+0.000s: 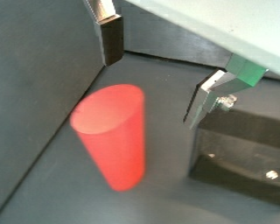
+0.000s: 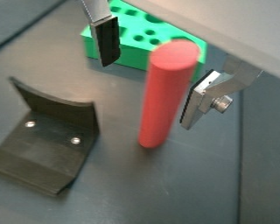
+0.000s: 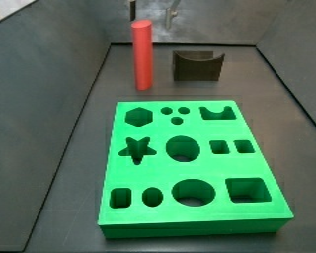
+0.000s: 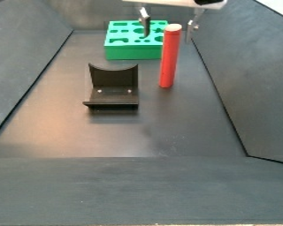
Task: Pick up the oval object. Move up. Move to above the board. Insert the oval object.
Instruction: Pick up the oval object.
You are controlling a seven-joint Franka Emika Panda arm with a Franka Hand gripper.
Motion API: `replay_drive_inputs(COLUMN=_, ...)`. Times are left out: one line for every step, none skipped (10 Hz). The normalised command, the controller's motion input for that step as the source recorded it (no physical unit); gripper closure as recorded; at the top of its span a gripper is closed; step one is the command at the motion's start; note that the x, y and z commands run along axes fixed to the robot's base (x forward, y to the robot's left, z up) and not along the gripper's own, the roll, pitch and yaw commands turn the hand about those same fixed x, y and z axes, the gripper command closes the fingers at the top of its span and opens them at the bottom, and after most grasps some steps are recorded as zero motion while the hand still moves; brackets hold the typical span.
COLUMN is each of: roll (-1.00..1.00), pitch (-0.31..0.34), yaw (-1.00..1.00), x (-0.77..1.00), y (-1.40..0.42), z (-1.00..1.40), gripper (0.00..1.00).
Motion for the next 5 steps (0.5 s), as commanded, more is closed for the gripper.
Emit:
replay_drive_inputs(roll=0.05, pitch=0.000, yaw=-0.62, x=-0.18, y=-0.13, z=-0.13, gripper=0.00)
replay_drive_inputs(roll=0.02, pitch=-0.017, yaw=-0.55, x=0.00, y=-0.25, z=-0.10, gripper=0.00)
replay_drive_inputs(roll=0.01, pitch=-0.033, yaw=-0.41, x=0.13, y=-0.31, z=-0.09, gripper=0.00)
replay_drive_inputs(roll=0.00, pitch=-0.050, yaw=-0.38, x=0.04, y=-0.25, z=-0.14, gripper=0.00)
replay_drive_inputs(roll=0.05, pitch=-0.027, yaw=-0.33, x=0.00, y=-0.19, z=-0.28, gripper=0.00)
